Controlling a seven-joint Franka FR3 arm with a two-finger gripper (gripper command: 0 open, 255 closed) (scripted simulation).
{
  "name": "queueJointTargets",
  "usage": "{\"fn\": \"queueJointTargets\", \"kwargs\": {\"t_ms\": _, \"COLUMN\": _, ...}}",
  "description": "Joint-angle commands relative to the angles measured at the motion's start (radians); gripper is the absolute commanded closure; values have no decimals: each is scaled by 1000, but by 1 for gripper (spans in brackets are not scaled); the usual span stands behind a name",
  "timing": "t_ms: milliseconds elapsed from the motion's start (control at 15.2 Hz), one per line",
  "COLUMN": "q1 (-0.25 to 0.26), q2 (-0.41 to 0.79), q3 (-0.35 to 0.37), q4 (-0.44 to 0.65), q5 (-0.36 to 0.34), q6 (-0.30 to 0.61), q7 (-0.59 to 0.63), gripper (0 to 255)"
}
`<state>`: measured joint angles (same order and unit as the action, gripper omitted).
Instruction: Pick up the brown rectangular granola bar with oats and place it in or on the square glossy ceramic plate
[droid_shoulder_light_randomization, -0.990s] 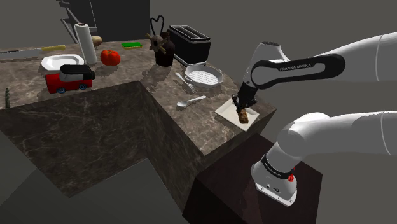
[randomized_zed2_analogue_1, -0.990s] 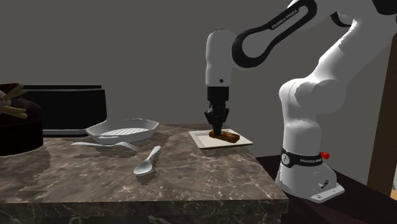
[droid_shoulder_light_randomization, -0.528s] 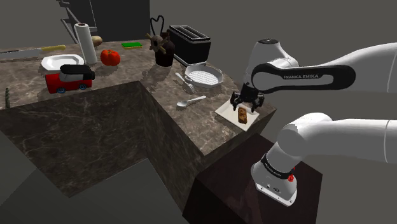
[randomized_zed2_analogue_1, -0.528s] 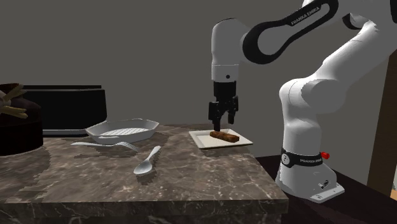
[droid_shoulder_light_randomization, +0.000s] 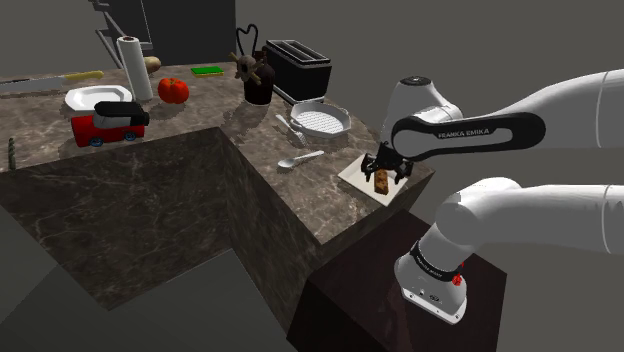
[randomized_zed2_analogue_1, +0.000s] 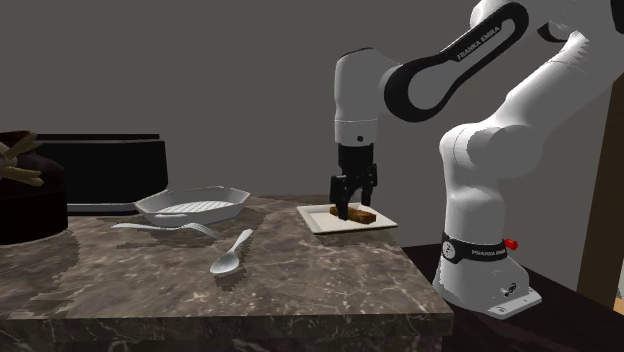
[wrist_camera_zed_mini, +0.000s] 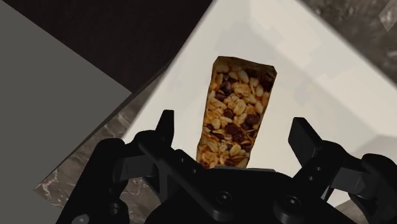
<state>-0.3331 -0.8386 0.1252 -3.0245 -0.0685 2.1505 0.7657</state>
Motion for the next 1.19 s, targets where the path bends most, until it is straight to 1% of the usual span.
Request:
{"fn": "queueJointTargets", "kwargs": {"t_ms": 0, "q1": -1, "q2": 7, "q3": 1, "q4": -3, "q5": 0, "q6": 10, "q7": 1, "gripper": 0}}
{"fn": "queueJointTargets", "kwargs": {"t_ms": 396, "q1": -1, "q2": 7, "q3": 1, "q4": -2, "q5": 0, "q6": 9, "q7": 1, "gripper": 0}}
{"fn": "queueJointTargets", "kwargs": {"t_ms": 462, "q1": -1, "q2": 7, "q3": 1, "q4": -2, "q5": 0, "q6": 9, "q7": 1, "gripper": 255}}
{"fn": "queueJointTargets", "kwargs": {"t_ms": 1056, "q1": -1, "q2": 7, "q3": 1, "q4": -3, "q5": 0, "q6": 10, "q7": 1, "gripper": 255}}
{"fn": "queueJointTargets", "kwargs": {"t_ms": 1122, "q1": 0, "q2": -5, "q3": -1, "q4": 6, "q5": 0, "q6": -11, "q7": -1, "gripper": 255}}
